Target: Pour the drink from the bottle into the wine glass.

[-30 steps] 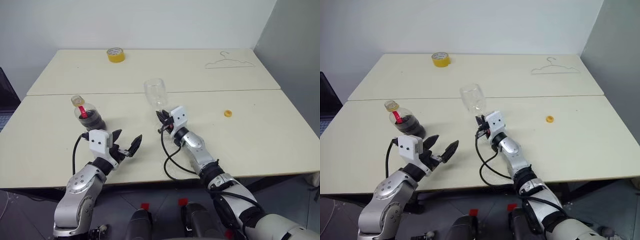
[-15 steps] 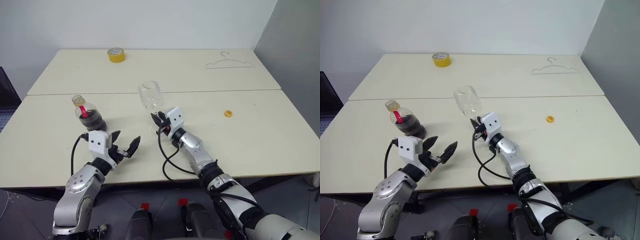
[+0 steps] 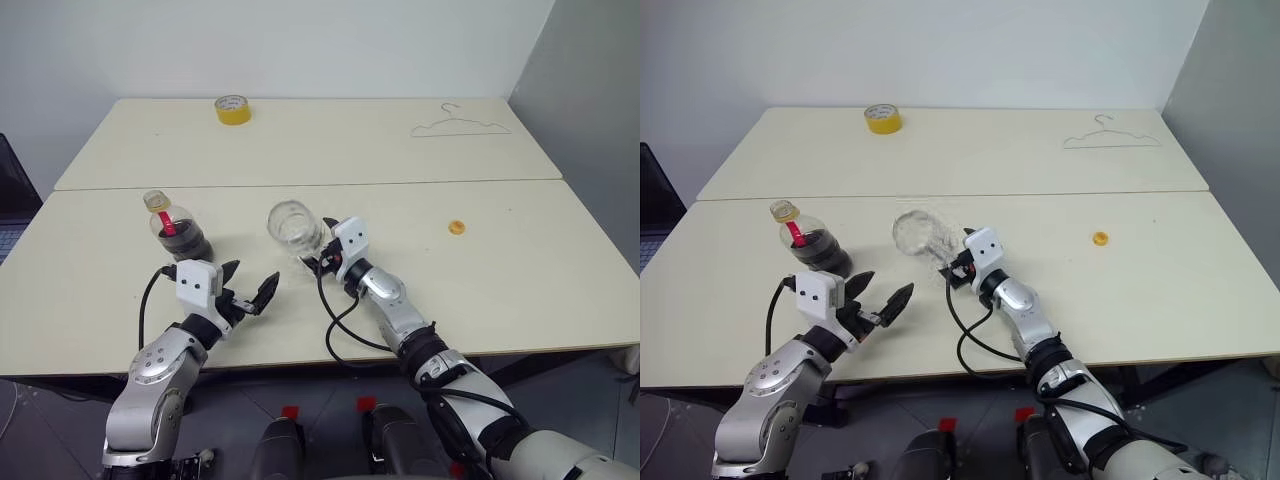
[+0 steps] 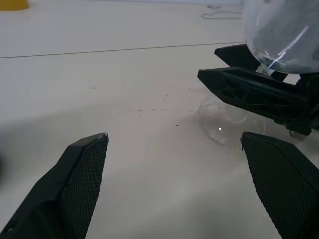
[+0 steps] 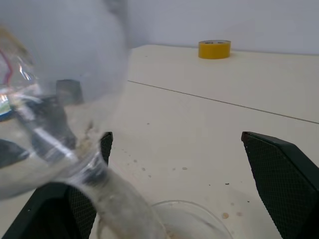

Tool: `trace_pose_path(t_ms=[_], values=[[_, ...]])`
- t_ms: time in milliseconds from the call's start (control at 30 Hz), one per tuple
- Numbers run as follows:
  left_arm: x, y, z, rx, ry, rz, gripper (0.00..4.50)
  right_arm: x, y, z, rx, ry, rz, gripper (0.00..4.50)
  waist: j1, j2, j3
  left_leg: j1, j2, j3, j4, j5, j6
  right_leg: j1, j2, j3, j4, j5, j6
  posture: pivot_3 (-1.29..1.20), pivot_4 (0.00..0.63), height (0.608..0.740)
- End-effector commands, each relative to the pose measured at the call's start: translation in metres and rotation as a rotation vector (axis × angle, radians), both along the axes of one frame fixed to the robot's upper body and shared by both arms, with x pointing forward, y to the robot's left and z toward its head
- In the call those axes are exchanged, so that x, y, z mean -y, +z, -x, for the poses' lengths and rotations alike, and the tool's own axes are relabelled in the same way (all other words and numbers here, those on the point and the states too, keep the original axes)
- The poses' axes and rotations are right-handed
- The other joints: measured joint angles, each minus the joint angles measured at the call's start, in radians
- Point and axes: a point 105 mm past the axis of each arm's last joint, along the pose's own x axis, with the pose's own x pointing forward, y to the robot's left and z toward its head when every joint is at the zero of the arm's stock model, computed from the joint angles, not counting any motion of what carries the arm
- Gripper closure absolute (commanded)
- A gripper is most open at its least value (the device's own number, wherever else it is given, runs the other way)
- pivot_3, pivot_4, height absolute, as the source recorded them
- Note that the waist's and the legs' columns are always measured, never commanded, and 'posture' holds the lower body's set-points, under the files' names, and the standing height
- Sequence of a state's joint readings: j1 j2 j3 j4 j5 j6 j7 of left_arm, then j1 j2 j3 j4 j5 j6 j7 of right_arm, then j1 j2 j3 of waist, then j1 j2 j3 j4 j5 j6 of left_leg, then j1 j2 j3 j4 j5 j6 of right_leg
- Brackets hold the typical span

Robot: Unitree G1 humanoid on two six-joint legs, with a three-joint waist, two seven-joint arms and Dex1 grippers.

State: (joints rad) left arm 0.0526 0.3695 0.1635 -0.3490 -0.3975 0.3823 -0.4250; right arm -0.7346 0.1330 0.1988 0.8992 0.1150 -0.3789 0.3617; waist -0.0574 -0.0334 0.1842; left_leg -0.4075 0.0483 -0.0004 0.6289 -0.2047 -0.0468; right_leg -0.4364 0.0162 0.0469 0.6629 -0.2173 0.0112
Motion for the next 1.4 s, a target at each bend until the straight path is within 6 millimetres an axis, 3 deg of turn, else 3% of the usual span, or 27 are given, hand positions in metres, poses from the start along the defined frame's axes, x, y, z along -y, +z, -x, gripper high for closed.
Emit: trace_pose_path(t_ms=[33,767,1067,1167,1400], values=[[-0.003,0.013,-0.001,0.054,0.004,-0.020,0.00,-0.037,0.013,0.018,-0.020,0.059,-0.125,0.02,0.000,0.000,0.000,0.000,0.000,0.000,0.000,0.000,0.000,0.000,0.000,0.000,0.000,0.000,0.000,0.00,0.150,0.740],[0.000,0.013,-0.001,0.046,-0.003,-0.021,0.00,-0.034,0.005,0.016,-0.067,0.056,-0.101,0.02,0.000,0.000,0.000,0.000,0.000,0.000,0.000,0.000,0.000,0.000,0.000,0.000,0.000,0.000,0.000,0.00,0.150,0.740],[0.000,0.013,-0.001,0.044,-0.003,-0.025,0.00,-0.020,0.013,0.003,-0.078,0.054,-0.073,0.02,0.000,0.000,0.000,0.000,0.000,0.000,0.000,0.000,0.000,-0.001,0.000,0.000,0.000,0.000,0.000,0.00,0.150,0.740],[0.001,0.013,-0.002,0.044,-0.007,-0.025,0.00,-0.017,0.015,0.001,-0.076,0.046,-0.070,0.88,0.000,0.000,0.000,-0.001,0.000,0.000,0.000,0.000,0.000,-0.001,0.000,0.000,0.000,0.000,0.000,0.00,0.150,0.740],[0.002,0.013,-0.002,0.042,-0.013,-0.025,0.00,-0.012,0.011,-0.003,-0.092,0.017,-0.044,3.44,0.000,0.000,0.000,-0.001,0.000,0.000,0.000,0.000,0.000,-0.001,0.000,0.000,0.000,0.000,0.000,0.00,0.150,0.740]])
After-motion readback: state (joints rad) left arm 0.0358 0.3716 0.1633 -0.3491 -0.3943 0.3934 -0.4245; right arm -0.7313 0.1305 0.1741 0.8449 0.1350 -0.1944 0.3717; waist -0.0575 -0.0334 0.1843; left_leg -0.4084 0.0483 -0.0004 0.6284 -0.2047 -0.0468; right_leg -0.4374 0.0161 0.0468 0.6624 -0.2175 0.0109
